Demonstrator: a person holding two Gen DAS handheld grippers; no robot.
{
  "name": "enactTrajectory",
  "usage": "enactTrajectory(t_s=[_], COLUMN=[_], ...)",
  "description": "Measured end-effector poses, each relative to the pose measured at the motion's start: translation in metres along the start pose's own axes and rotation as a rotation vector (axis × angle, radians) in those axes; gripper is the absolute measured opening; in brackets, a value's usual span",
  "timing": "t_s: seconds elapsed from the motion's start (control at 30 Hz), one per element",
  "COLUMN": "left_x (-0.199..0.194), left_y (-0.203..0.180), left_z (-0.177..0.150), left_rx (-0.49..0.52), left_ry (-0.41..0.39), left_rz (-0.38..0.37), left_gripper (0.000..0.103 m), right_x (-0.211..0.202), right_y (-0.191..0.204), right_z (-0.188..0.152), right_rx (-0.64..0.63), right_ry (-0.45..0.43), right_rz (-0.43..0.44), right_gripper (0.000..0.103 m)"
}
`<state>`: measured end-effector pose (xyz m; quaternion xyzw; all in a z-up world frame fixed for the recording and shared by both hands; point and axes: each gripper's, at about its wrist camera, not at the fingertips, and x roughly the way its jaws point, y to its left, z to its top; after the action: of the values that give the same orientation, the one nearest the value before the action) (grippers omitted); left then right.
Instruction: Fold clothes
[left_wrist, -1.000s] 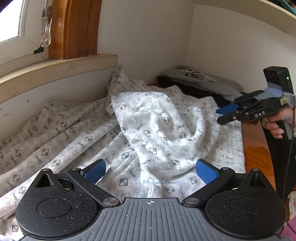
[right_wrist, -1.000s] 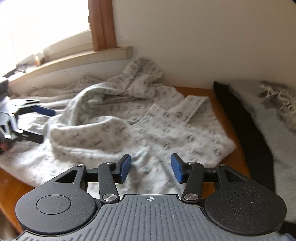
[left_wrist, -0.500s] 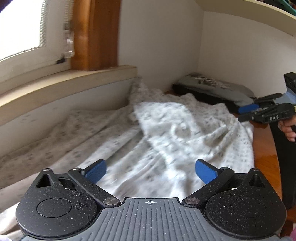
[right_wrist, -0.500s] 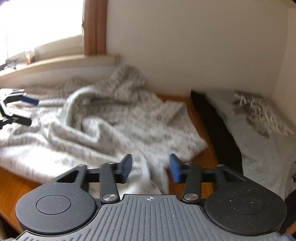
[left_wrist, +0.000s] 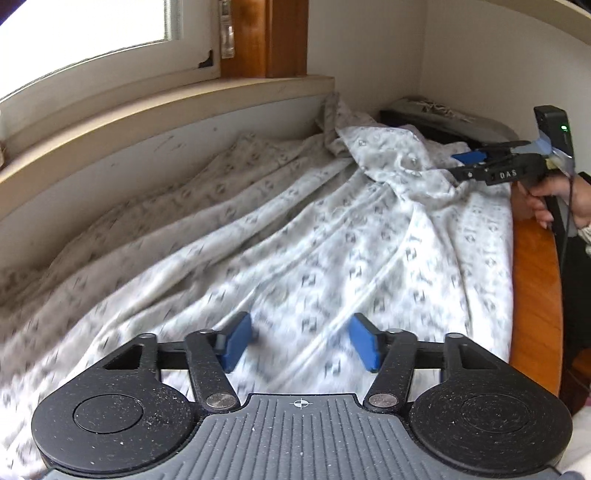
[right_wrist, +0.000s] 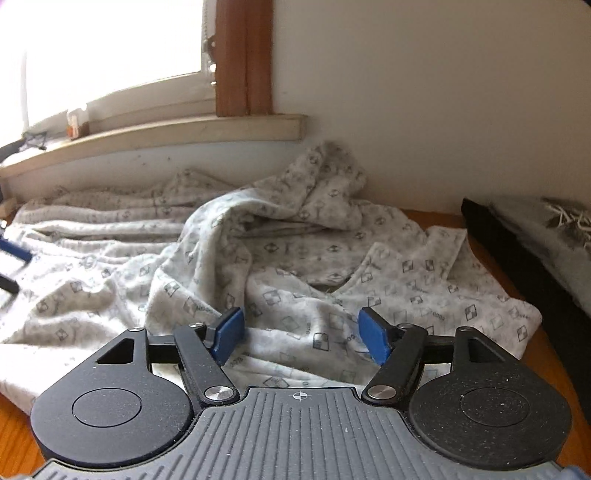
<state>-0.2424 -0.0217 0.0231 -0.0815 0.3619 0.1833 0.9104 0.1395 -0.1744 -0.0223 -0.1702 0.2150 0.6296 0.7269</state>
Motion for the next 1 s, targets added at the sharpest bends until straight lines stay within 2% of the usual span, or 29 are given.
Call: enactTrajectory(t_s=[0.07, 0.23, 0.3, 0.33, 0.5, 0.53, 0.63, 0.7, 0.73, 0.77, 1.0], left_x=[-0.007, -0.017, -0.018, -0.02, -0.041, -0.041, -0.042, -0.054, -0.061, -0.07, -0.128], left_y=[0.003, 0.001, 0.002, 0.003, 0.013, 0.016, 0.023, 0.031, 0.035, 0.04, 0.078], left_z=[-0.005, -0.013, -0.015, -0.015, -0.011, -0.011, -0.013, -0.019, -0.024, -0.028, -0.083], left_rx=[-0.01, -0.009, -0.021, -0.034, -0.102, -0.105, -0.114, -0.132, -0.145, -0.158, -0.249], left_ry=[-0.001, -0.006, -0.012, -0.021, -0.129, -0.124, -0.108, -0.107, -0.109, -0.112, -0.077], left_rz=[-0.011, -0.03, -0.037, -0.039, 0.006, 0.028, 0.095, 0.111, 0.118, 0.14, 0.262], left_gripper=[0.052, 0.047, 0.032, 0.003, 0.003, 0.003, 0.014, 0.031, 0.049, 0.063, 0.065], right_x=[0.004, 0.006, 0.007, 0.007, 0.007, 0.007, 0.008, 0.007, 0.007, 0.007, 0.007], right_y=[-0.005, -0.008, -0.006, -0.006, -0.006, -0.006, -0.005, -0.005, -0.005, -0.005, -0.007], right_z=[-0.001, -0.002, -0.002, -0.002, -0.002, -0.002, -0.002, -0.002, -0.002, -0.002, -0.002], right_rx=[0.032, 0.058, 0.054, 0.053, 0.051, 0.05, 0.047, 0.048, 0.048, 0.049, 0.058], right_ry=[0.019, 0.033, 0.034, 0.035, 0.036, 0.036, 0.038, 0.038, 0.038, 0.038, 0.035], right_rz=[0.009, 0.028, 0.024, 0.024, 0.02, 0.019, 0.017, 0.017, 0.016, 0.016, 0.023], right_gripper=[0.075, 0.076, 0.076, 0.076, 0.076, 0.076, 0.076, 0.076, 0.077, 0.077, 0.077])
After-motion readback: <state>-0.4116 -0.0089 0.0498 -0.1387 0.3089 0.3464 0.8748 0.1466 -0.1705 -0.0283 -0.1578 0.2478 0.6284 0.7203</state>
